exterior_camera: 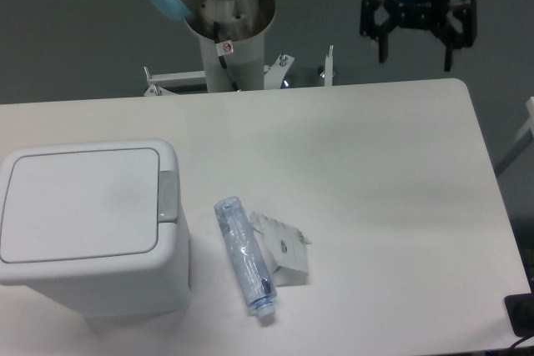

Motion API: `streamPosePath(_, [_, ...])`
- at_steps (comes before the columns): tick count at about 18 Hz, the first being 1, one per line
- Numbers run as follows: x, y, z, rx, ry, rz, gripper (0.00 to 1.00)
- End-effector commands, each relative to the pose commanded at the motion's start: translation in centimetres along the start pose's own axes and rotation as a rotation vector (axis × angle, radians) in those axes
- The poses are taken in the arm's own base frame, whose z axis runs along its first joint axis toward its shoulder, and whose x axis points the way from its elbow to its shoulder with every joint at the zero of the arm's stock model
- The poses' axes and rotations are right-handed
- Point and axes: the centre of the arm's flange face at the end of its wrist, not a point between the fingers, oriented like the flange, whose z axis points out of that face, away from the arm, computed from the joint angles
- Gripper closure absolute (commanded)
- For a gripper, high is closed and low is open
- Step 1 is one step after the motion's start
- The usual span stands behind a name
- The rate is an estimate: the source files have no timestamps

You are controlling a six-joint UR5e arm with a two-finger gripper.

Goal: Open the trash can
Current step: 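Lower the open gripper from its raised start pose toward the table, then move the gripper over the trash can and hook the lid's hinge tab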

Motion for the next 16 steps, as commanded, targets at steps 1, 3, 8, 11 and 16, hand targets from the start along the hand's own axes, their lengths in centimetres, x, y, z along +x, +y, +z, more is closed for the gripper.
streamPosePath(1, [0.2,-0.8,0.1,0.025,0.016,-0.056,0.0])
streamPosePath(3, [1.0,-3.1,0.3,0.068,0.054,-0.176,0.0])
streamPosePath(8, [5.9,-10.0,1.6,0.122,0.174,-0.366,0.0])
streamPosePath(11, [9.0,-12.9,2.1,0.134,0.248,-0.433,0.0])
streamPosePath(16, [13.1,-15.0,4.1,0.112,0.368,-0.523,0.0])
